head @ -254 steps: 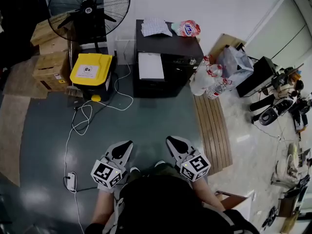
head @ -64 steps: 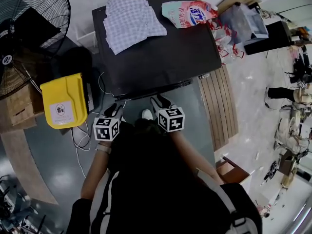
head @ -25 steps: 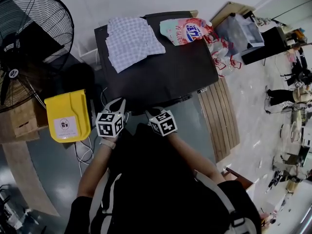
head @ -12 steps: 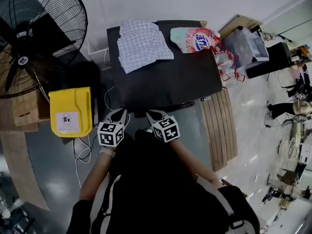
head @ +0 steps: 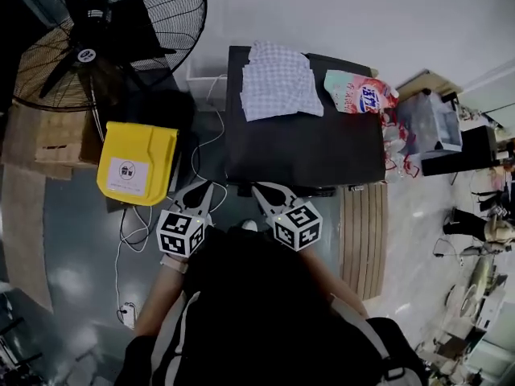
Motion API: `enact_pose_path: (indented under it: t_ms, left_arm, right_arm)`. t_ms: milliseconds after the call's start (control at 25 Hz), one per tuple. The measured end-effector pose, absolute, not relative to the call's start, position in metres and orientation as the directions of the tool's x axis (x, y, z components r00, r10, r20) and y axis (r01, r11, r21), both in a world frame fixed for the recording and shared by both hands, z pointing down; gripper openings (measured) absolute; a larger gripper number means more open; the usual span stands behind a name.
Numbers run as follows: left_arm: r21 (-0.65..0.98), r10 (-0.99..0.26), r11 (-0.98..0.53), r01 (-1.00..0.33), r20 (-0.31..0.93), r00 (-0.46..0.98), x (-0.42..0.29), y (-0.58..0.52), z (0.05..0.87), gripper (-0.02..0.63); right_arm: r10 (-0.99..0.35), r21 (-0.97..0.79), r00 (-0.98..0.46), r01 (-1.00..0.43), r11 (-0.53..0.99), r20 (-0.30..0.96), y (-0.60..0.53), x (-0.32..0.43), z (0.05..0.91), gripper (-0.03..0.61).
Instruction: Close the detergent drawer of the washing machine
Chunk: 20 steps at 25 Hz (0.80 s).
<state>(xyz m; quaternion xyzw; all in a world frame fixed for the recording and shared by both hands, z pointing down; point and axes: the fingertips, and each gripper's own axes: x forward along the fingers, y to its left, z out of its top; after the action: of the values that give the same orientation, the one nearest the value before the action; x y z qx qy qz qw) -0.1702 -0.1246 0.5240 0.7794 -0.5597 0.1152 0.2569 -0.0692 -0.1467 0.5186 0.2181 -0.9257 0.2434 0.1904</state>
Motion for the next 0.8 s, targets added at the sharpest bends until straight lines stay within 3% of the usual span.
enact_pose_path:
  t_ms: [400, 800]
  left_arm:
    - [0.2, -0.934, -0.143, -0.969, 0.297, 0.199, -0.217, -0.089, 0.432, 0.011]
    - [0.135, -0.97, -0.129, -0.982, 0.187, 0.153, -0.233, -0.059, 0.375, 0.011]
  right_arm:
    - [-0.231, -0.25, -0.93, -0.305, 0.919, 0.288, -0.135, -0.118, 0.416, 0.017]
    - [-0.139, -0.167, -0.972, -0.171, 0.971, 0.187, -0.107, -0.155, 0.345, 0.017]
